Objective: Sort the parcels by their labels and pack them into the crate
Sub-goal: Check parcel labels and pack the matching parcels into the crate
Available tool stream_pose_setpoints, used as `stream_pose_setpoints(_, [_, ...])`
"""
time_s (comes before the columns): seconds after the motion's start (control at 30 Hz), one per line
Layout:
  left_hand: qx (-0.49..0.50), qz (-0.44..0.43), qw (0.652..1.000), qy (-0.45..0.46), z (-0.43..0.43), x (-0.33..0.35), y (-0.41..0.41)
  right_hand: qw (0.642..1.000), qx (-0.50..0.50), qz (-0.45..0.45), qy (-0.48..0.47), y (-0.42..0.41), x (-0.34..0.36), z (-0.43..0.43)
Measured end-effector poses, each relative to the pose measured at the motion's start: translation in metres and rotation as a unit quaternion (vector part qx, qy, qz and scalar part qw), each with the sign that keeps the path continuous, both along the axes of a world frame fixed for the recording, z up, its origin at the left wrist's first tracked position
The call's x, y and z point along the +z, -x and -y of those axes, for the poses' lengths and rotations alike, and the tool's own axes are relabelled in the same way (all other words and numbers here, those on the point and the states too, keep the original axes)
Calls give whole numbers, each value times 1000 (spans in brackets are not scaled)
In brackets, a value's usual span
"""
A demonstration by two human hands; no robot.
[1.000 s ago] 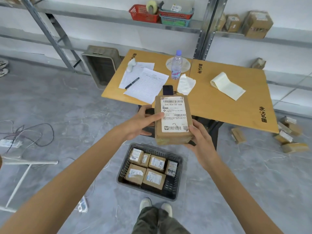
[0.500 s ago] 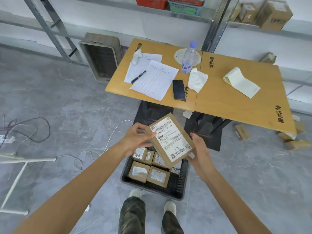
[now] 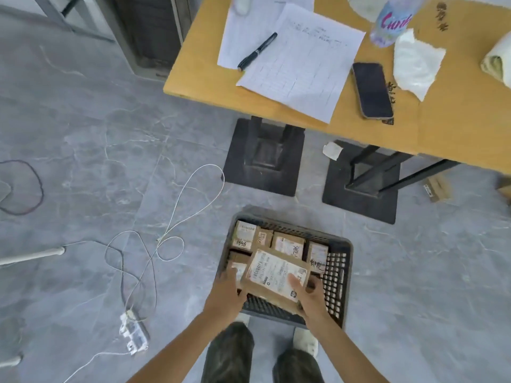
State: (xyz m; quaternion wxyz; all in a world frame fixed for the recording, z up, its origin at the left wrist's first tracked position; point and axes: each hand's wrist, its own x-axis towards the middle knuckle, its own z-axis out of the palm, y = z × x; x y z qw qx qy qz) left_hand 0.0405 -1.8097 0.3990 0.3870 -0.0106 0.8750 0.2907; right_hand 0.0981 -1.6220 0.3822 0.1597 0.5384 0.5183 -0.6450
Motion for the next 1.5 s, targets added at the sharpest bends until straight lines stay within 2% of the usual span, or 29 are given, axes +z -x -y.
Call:
stream_pose_setpoints(0.2, [-187,16,978,90,21,-123,-27,989,90,103,-61,5,-163,17])
stream_pose_setpoints(0.27, [-207,23,974,89,26,-152,-28,988,94,112,-51,14,-210,31])
stream_pose_setpoints(0.43, [-182,12,982,58,43,-204,-25,990,74,113,-38,37,-304,71])
stream_pose_setpoints(0.5, [-191,7,980,52,48,-217,-19,990,43,124,-53,42,-328,77])
stream_pose_setpoints(0.63, [-272,-43,960,61,44,-237,-8,987,-19,138,-82,42,-354,65])
stream_pose_setpoints(0.77, [-401,-101,906,91,28,-251,5,989,53,97,-100,56,-361,52])
stream_pose_setpoints(0.83, [-430,-116,888,113,20,-251,12,987,112,95,-68,62,-357,48])
stream_pose_setpoints(0.9, [-429,-130,884,130,13,-246,19,976,181,114,-47,64,-343,46])
stream_pose_setpoints(0.97, [-427,-133,883,143,11,-235,27,954,254,124,-100,66,-319,43])
stream_pose_setpoints(1.07, [-418,-135,884,162,13,-202,44,940,308,55,-137,75,-261,32])
stream_pose_setpoints(1.17, [-375,-147,901,160,12,-147,69,927,348,-10,-143,89,-181,12])
stream_pose_setpoints(1.37, [-346,-223,906,101,-38,49,125,900,359,-117,-219,133,40,-48])
stream_pose_setpoints(1.5, [-312,-338,886,52,-95,210,157,900,280,-228,-243,150,214,-87])
